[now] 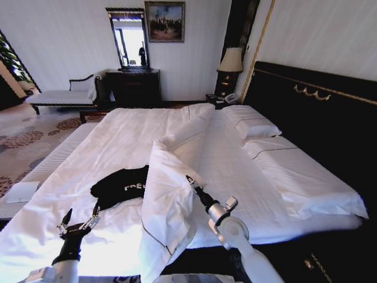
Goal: Fold the clothes on the bed.
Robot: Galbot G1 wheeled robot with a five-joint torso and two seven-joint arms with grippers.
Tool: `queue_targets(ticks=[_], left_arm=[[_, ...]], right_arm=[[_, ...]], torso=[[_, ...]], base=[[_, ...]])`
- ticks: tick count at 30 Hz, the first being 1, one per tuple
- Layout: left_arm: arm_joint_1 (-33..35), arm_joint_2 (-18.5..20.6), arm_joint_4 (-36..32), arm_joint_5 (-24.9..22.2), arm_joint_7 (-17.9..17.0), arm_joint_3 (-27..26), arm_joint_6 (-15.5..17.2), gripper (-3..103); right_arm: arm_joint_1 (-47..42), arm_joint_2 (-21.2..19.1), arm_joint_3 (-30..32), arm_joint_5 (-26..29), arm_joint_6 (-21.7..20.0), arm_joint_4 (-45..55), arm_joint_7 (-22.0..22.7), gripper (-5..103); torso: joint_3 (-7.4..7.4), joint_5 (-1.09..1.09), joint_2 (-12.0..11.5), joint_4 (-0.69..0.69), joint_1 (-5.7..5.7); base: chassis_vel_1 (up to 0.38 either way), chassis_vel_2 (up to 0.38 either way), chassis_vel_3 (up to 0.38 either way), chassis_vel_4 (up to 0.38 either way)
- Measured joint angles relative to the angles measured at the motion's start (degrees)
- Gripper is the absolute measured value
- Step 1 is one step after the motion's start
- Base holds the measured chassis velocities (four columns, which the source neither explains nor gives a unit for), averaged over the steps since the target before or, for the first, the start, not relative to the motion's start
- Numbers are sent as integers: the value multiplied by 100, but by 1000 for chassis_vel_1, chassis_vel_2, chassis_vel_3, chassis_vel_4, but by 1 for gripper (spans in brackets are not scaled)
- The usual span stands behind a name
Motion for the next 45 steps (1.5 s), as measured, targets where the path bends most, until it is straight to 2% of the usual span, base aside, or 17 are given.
queue_targets(ticks=[7,13,16,17,19,21,24,26,27,28,30,32,35,36,39,43,45], left_arm=[[-24,-16,77,55,-1,47,9,100],[-49,-20,168,76,-3,46,15,100],[-70,-35,214,105,-3,89,14,100],[-70,-35,214,105,-3,89,14,100],[-83,-46,223,112,-3,115,15,100],[-85,-50,224,114,-4,121,15,100],[-84,-60,225,118,-5,146,2,100],[-82,-62,225,119,-6,148,-2,100],[-78,-65,225,119,-6,149,-9,100],[-76,-65,224,119,-6,149,-13,100],[-66,-65,222,116,-8,147,-29,100],[-63,-65,221,114,-8,146,-34,100],[-54,-56,223,85,-12,129,-68,100],[-54,-56,223,85,-12,129,-68,100],[-56,-40,226,49,-34,118,-76,100],[-65,-24,178,6,-55,116,-75,100],[-82,-7,121,-32,-64,116,-62,100]], right_arm=[[413,-98,-321,-70,6,-563,-410,100],[783,54,-471,-124,132,-989,-740,101],[842,87,-467,-130,164,-1041,-828,88],[842,87,-467,-130,164,-1041,-828,88],[804,64,-422,-146,171,-1022,-845,77],[786,59,-407,-153,172,-1008,-848,77],[691,48,-360,-211,204,-942,-874,60],[671,48,-352,-220,215,-930,-882,60],[625,54,-328,-240,247,-896,-907,49],[595,60,-314,-248,264,-870,-922,49],[527,69,-276,-271,325,-809,-955,38],[503,72,-264,-281,351,-788,-958,38],[319,111,-136,-304,507,-574,-934,22],[319,111,-136,-304,507,-574,-934,22],[39,155,88,-464,647,-347,-900,7],[-270,248,354,-831,952,-266,-909,5],[-649,324,723,-973,1137,-57,-908,5]], torso=[[0,0,0,0,-1],[0,0,0,1,0],[-1,0,0,1,0],[-1,0,0,1,0],[-1,0,0,1,0],[-1,0,0,0,0],[-1,0,0,1,0],[-1,0,0,1,0],[-1,0,0,1,-1],[-1,0,0,1,0],[-1,0,0,1,0],[-1,0,0,1,0],[-1,1,0,1,0],[-1,1,0,1,0],[-1,0,0,1,-1],[-1,1,0,2,0],[-1,1,0,1,0]], base=[[0,0,0,0],[0,0,0,0],[0,0,0,0],[0,0,0,0],[0,0,0,0],[0,0,0,0],[0,0,0,0],[0,0,0,0],[0,0,0,0],[0,0,0,0],[0,0,0,0],[0,0,0,0],[0,0,0,0],[0,0,0,0],[0,0,0,0],[0,0,0,0],[0,0,0,0]])
